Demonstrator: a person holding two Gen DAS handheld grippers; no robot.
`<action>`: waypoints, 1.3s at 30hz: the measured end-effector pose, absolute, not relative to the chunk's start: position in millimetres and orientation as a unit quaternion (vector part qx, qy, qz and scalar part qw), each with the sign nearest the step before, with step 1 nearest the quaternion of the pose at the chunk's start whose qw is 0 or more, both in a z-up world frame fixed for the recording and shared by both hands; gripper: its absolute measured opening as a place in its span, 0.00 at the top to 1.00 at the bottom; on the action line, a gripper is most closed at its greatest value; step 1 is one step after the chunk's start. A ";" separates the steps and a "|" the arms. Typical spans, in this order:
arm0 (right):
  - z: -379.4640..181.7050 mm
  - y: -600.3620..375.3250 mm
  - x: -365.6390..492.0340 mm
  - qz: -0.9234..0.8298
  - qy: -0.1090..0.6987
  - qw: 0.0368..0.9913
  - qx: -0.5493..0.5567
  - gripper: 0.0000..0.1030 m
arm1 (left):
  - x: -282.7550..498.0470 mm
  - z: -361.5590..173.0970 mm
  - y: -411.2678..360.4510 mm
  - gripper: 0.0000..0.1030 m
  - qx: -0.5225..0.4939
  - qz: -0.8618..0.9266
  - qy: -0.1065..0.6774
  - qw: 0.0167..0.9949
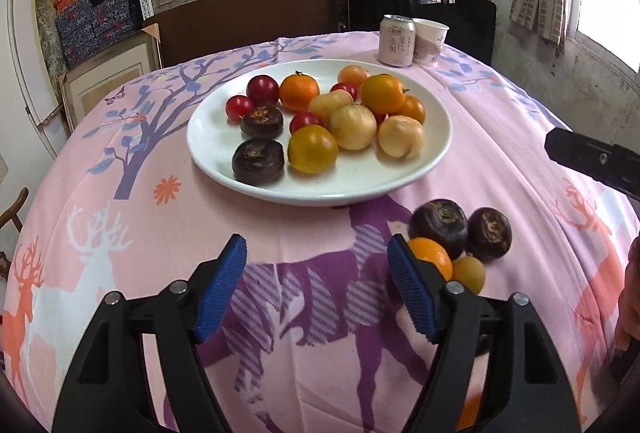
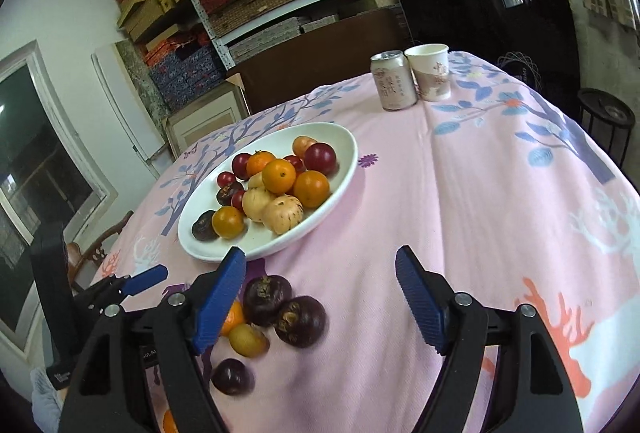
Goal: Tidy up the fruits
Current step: 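Move both open grippers back toward the fruit pile, then grasp a small orange mandarin with the left gripper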
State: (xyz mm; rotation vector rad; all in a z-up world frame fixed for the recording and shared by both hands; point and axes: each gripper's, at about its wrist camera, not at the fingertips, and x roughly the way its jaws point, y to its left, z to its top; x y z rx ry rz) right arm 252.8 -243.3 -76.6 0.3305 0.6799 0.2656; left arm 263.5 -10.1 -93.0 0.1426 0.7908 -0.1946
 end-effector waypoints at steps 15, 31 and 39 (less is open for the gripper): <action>-78.8 -248.1 250.4 0.133 0.338 0.915 0.176 0.24 | 254.5 -97.9 -43.8 0.20 0.095 -0.128 0.375 0.913; -77.1 -253.5 248.6 0.136 0.336 0.912 0.190 0.24 | 230.9 -90.6 13.7 0.15 0.064 -0.077 0.370 0.924; -77.2 -252.0 248.4 0.138 0.338 0.912 0.186 0.24 | 223.3 -100.3 -3.6 0.28 0.092 -0.101 0.384 0.913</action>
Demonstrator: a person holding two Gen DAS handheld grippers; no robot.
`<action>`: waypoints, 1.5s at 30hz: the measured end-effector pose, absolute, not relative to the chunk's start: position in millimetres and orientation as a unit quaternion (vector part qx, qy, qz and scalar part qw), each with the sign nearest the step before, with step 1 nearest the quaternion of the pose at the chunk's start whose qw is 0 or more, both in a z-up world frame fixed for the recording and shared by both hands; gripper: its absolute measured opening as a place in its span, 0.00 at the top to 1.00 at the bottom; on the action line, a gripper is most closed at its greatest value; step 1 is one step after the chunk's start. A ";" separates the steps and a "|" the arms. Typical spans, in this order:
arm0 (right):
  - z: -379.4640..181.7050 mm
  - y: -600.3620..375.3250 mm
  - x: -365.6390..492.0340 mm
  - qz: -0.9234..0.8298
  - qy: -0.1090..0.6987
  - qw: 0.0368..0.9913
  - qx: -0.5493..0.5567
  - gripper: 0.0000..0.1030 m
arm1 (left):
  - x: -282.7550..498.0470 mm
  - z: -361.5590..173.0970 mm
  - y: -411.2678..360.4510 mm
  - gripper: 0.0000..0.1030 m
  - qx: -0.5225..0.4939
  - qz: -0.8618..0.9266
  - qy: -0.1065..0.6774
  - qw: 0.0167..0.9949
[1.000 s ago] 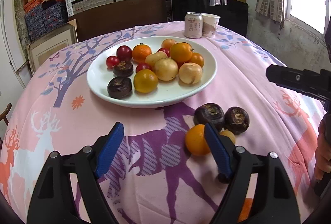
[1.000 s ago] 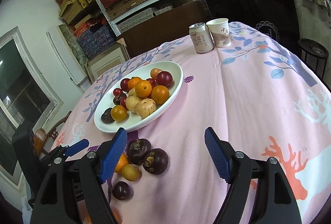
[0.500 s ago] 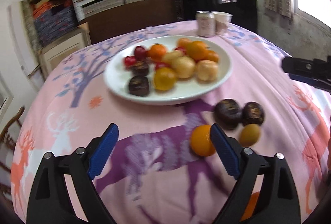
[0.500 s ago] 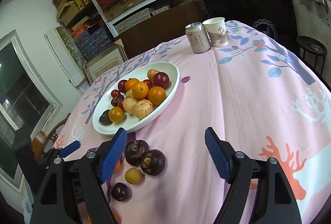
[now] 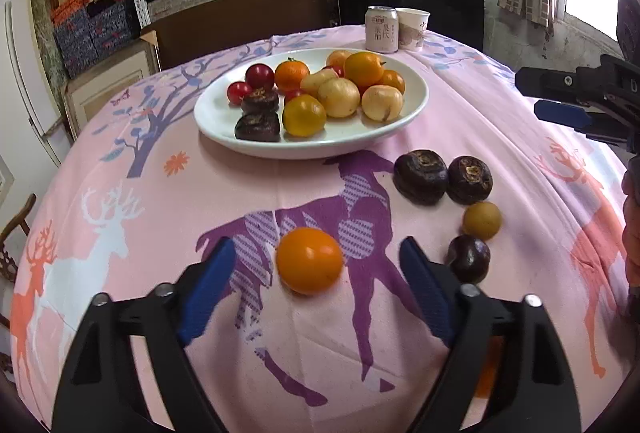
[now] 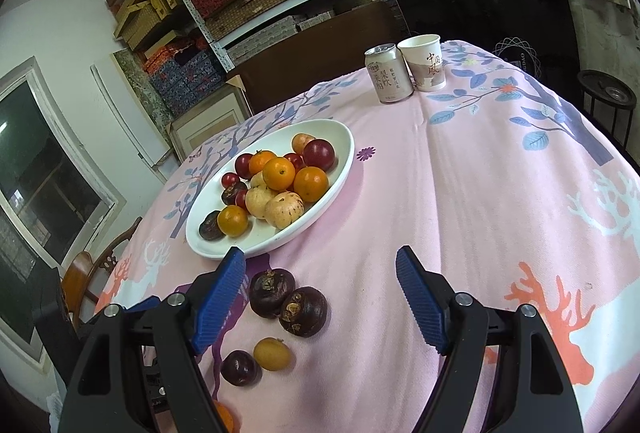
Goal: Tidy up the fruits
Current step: 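Grasp a small orange mandarin with the left gripper, then grasp a small yellow fruit with the right gripper while the left holds the mandarin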
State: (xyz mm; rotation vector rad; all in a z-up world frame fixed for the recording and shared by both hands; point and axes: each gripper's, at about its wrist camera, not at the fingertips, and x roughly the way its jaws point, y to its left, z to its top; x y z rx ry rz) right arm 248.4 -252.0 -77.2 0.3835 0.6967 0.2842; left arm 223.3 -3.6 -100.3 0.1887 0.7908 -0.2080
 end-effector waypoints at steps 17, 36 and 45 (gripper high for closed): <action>-93.3 -232.0 231.9 0.160 0.366 0.905 0.144 0.24 | 236.1 -111.5 8.8 0.65 0.045 -0.111 0.425 0.897; -119.5 -187.6 228.8 0.201 0.419 0.881 0.093 0.65 | 240.1 -115.8 7.6 0.63 0.048 -0.109 0.438 0.891; -123.4 -195.5 234.5 0.214 0.428 0.869 0.127 0.73 | 240.5 -116.5 7.7 0.63 0.044 -0.111 0.438 0.891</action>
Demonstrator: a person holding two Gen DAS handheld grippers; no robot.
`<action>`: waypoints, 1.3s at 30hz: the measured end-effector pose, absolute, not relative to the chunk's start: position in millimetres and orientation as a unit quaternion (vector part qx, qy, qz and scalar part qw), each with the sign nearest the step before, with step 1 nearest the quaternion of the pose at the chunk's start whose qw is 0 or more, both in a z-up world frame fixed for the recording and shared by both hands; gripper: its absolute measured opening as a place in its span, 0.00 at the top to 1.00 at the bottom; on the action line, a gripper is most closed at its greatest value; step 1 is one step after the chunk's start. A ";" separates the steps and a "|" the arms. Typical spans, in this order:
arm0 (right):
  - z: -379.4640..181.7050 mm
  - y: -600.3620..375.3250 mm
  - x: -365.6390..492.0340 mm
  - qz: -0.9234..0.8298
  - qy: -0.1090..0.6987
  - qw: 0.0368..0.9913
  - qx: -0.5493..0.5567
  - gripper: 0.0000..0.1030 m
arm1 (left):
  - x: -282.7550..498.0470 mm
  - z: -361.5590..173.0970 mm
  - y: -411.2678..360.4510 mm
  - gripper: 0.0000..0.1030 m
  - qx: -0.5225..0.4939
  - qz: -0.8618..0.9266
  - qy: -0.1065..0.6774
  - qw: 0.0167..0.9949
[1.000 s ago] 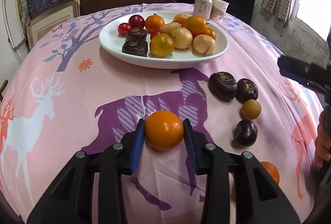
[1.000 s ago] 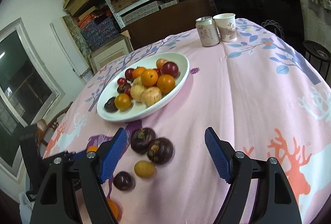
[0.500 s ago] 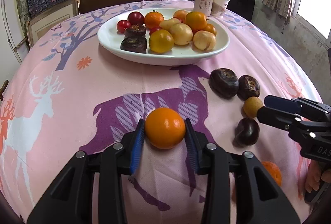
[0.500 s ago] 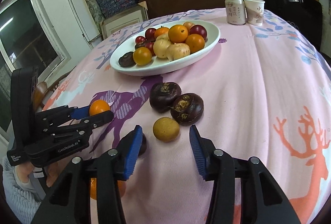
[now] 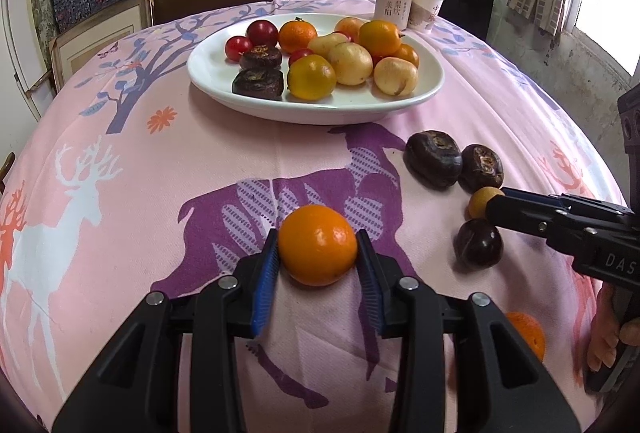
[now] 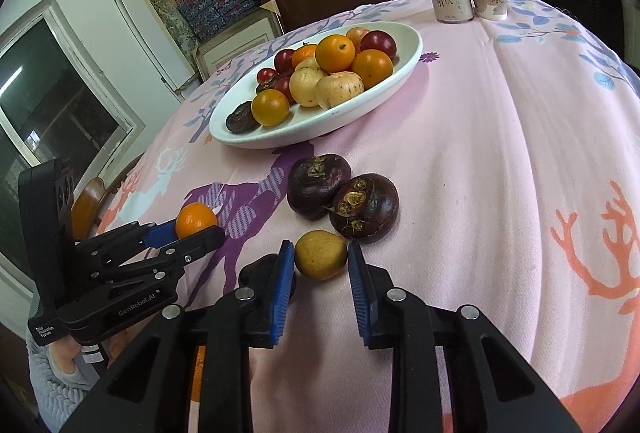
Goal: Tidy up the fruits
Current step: 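Grasp a small yellow fruit with the right gripper while the left holds the mandarin, then carry the mandarin and yellow fruit onto the white plate and open both grippers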
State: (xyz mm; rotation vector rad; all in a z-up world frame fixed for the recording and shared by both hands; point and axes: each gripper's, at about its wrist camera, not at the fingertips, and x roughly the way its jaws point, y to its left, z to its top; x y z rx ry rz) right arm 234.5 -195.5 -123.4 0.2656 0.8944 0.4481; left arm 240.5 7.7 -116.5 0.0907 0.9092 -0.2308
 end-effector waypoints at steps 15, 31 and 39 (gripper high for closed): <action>-109.6 -210.3 227.6 0.216 0.389 0.883 0.147 0.73 | 230.1 -98.3 8.4 0.65 0.047 -0.102 0.392 0.913; -51.1 -213.7 276.3 0.211 0.357 0.899 0.139 0.73 | 297.3 -56.7 6.0 0.65 0.064 -0.061 0.350 0.933; -38.5 -191.7 332.6 0.204 0.350 0.907 0.119 0.73 | 348.3 -48.8 -0.9 0.65 0.068 -0.060 0.345 0.934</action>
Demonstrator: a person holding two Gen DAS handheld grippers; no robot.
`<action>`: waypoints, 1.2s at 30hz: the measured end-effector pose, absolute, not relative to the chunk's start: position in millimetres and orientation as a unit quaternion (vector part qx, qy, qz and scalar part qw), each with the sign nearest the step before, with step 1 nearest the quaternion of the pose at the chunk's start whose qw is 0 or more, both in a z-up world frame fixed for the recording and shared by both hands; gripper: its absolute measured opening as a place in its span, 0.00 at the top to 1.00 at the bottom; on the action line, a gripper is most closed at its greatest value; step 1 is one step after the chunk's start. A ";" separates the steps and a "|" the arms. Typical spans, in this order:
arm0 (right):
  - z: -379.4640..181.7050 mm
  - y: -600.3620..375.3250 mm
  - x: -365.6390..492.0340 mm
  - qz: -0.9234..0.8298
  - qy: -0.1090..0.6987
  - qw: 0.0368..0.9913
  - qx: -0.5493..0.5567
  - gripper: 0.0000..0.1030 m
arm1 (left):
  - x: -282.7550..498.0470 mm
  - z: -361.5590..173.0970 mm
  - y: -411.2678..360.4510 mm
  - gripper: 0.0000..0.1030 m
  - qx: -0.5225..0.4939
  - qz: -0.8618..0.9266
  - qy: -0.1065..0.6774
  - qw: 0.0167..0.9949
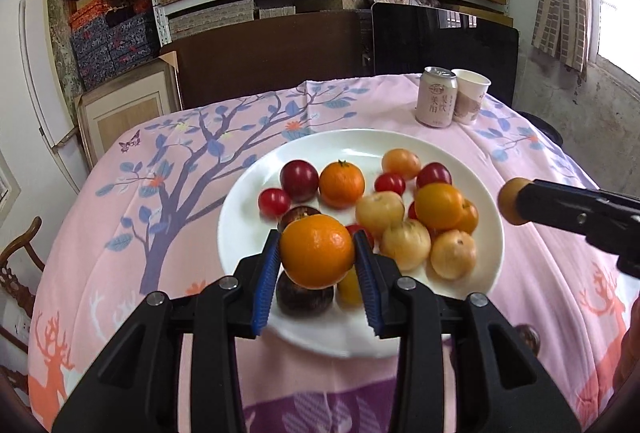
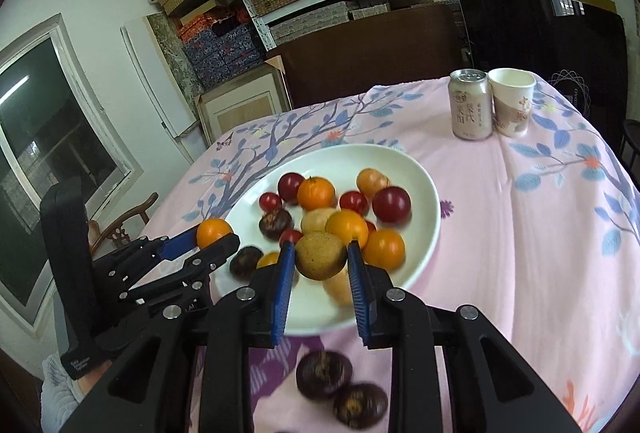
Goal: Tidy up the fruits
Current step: 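Carry the mandarin and yellow fruit onto the white plate and open both grippers, then grasp a dark plum with the left gripper while the right grasps another dark plum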
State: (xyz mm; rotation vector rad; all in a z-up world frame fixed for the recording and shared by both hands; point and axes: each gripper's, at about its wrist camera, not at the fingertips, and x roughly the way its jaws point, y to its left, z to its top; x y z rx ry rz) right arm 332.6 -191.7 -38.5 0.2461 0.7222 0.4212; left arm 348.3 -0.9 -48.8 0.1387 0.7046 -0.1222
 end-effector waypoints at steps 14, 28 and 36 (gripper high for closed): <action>-60.6 -179.5 367.9 0.193 0.368 0.903 0.111 0.58 | 385.3 -74.4 -3.9 0.49 0.069 -0.056 0.362 0.928; -67.5 -213.6 273.3 0.184 0.351 0.908 0.132 0.49 | 298.3 -62.7 -7.8 0.34 0.079 -0.059 0.338 0.936; -96.1 -230.9 259.1 0.142 0.377 0.908 0.120 0.47 | 248.5 -76.9 -27.6 0.33 0.093 -0.119 0.356 0.922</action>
